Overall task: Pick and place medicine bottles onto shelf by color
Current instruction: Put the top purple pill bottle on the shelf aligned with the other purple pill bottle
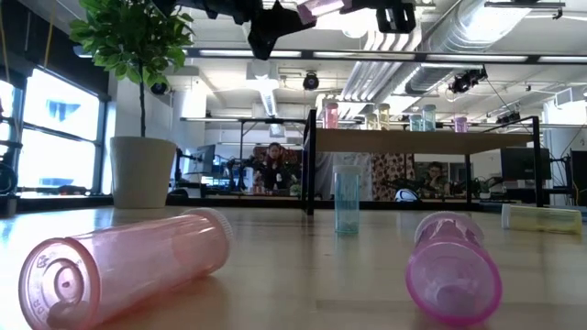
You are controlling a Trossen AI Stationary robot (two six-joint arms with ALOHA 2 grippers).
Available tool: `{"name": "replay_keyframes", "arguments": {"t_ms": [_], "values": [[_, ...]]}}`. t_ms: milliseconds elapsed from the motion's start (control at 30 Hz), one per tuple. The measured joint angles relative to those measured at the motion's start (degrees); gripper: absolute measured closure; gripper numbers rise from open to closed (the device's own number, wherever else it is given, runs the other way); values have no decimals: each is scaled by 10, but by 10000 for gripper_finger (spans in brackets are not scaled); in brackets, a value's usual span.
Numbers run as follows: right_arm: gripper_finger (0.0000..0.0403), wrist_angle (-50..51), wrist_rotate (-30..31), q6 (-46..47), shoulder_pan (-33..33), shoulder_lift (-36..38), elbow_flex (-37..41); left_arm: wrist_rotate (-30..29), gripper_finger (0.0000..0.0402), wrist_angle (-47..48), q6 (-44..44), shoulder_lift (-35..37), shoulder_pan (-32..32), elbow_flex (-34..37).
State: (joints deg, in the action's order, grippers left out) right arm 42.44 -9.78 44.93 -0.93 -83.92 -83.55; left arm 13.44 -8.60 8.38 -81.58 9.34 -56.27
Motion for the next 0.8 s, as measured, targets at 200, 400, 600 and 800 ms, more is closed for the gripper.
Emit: {"name": "replay_keyframes", "arguments": {"t_ms": [200, 400, 600, 800], "values": [[289, -15, 0, 0, 0, 0, 0, 20, 202, 18, 5, 0, 0, 0], [289, -16, -2, 0, 0, 0, 0, 20, 209, 13, 7, 0, 0, 0], [289, -15, -4, 0, 0, 0, 0, 21, 223, 13, 11, 0, -2, 0], [289, -11, -6, 0, 0, 0, 0, 21, 252, 13, 10, 0, -1, 0]]}}
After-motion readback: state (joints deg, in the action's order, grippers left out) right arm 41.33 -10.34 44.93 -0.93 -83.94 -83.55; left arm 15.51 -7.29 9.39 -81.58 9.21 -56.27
